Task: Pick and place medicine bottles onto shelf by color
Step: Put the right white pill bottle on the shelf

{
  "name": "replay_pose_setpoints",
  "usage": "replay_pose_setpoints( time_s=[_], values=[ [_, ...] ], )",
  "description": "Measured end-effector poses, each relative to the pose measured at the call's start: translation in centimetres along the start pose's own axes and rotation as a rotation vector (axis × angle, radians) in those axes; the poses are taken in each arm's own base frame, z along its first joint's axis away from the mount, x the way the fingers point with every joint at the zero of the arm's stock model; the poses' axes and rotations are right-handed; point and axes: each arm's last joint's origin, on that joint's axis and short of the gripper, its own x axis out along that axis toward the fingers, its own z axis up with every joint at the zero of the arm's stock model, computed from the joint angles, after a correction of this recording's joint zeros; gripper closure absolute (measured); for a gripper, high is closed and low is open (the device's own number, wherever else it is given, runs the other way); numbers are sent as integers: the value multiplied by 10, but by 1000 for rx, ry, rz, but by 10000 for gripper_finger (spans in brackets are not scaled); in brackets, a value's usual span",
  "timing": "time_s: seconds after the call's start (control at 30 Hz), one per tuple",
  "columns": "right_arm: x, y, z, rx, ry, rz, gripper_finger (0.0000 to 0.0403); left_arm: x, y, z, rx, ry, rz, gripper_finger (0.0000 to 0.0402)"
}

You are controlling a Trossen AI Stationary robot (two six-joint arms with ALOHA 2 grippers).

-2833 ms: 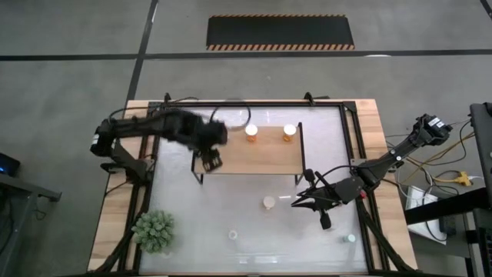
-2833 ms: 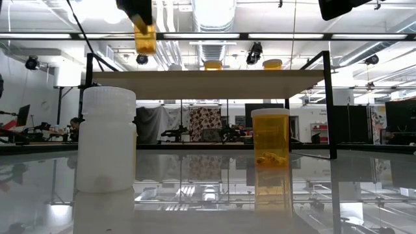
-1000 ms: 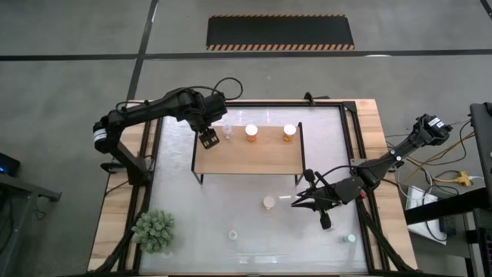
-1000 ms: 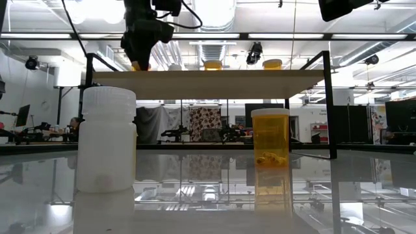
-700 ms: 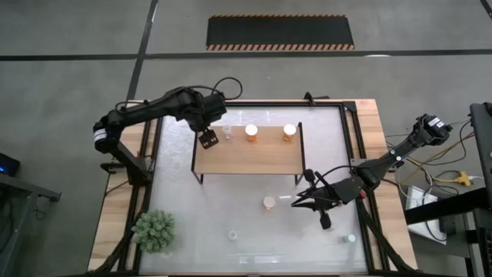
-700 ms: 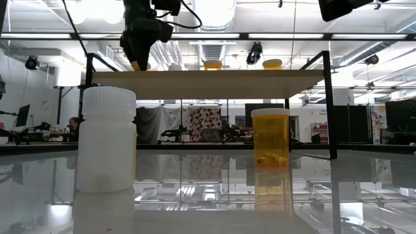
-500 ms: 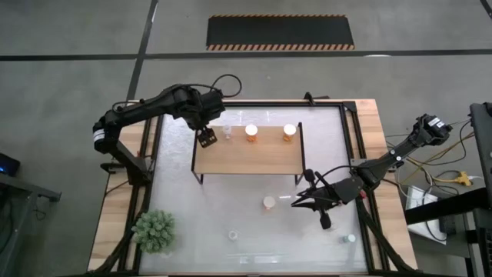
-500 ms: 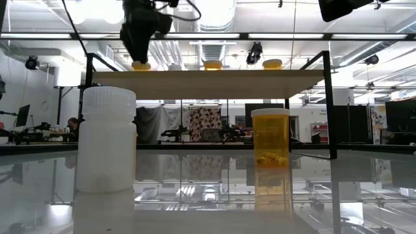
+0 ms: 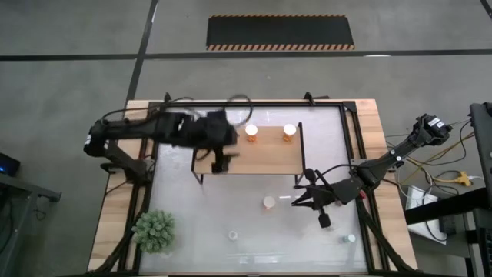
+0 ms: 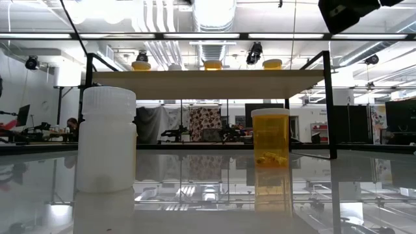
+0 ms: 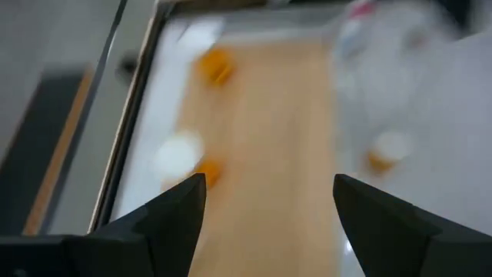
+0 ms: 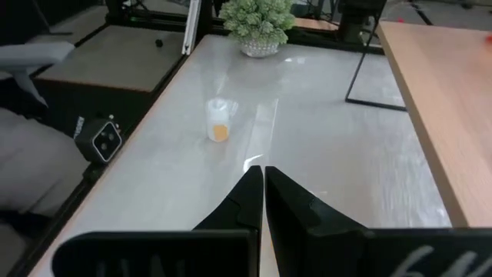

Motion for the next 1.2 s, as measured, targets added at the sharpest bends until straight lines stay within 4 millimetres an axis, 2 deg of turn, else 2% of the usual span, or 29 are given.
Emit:
replay_pose_setpoints(
  time_s=[0.2, 0.37, 0.53, 0.8, 1.0, 1.2],
  values=[
    [0, 0, 3, -54, -12, 2, 394, -4, -56, 10, 189, -197, -120, 134],
    [0, 1, 5, -51, -36, 4, 394, 5, -94, 0, 247, -266, -190, 134],
    [-1, 1, 9, 86, -74, 10, 390, 19, -123, -16, 269, -321, -242, 134],
    [-1, 1, 6, 275, -29, 20, 334, 31, -150, -37, 264, -363, -295, 134],
    [-7, 0, 14, 469, 153, -37, 282, 29, -158, -45, 282, -357, -299, 134],
    [-19, 0, 21, 676, 383, -114, 262, 17, -162, -50, 332, -355, -280, 134]
  ],
)
